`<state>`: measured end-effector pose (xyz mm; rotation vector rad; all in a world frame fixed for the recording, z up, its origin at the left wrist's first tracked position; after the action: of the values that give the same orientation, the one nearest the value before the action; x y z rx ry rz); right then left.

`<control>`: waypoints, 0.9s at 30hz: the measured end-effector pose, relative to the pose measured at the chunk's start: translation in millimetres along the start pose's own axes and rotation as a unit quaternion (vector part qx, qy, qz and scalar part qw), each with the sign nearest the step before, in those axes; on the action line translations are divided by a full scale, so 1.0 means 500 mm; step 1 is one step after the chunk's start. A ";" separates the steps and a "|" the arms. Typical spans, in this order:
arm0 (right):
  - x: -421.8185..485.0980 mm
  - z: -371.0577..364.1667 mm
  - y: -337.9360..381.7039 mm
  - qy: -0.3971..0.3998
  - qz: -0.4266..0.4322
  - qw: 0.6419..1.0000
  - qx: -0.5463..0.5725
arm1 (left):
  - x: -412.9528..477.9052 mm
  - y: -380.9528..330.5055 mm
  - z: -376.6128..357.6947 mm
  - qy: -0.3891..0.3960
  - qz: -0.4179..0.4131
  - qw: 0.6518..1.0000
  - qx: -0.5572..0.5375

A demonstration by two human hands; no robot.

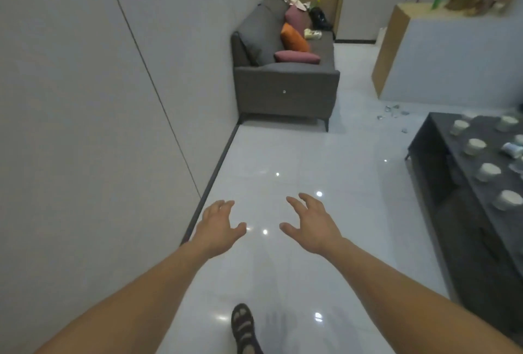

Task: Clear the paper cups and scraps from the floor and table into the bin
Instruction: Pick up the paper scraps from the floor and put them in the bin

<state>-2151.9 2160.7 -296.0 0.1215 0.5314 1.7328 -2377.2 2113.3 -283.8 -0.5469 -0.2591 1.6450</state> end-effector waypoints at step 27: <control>0.732 0.431 -0.582 -0.079 -0.228 0.970 0.024 | 1.041 -0.625 -0.097 0.123 -0.216 0.967 0.054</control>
<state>-1898.4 2609.0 -299.1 0.1563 0.4433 1.2513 -2116.5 2663.5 -282.8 -0.5600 -0.0943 1.1495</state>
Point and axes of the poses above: each hand's wrist, its own x-axis towards the middle knuckle, its own z-axis out of the back of the hand, y = z × x, the point moved 6 cm from there along x, towards the middle knuckle, and after that the axes turned 7 degrees about -z, right-handed, at the moved point
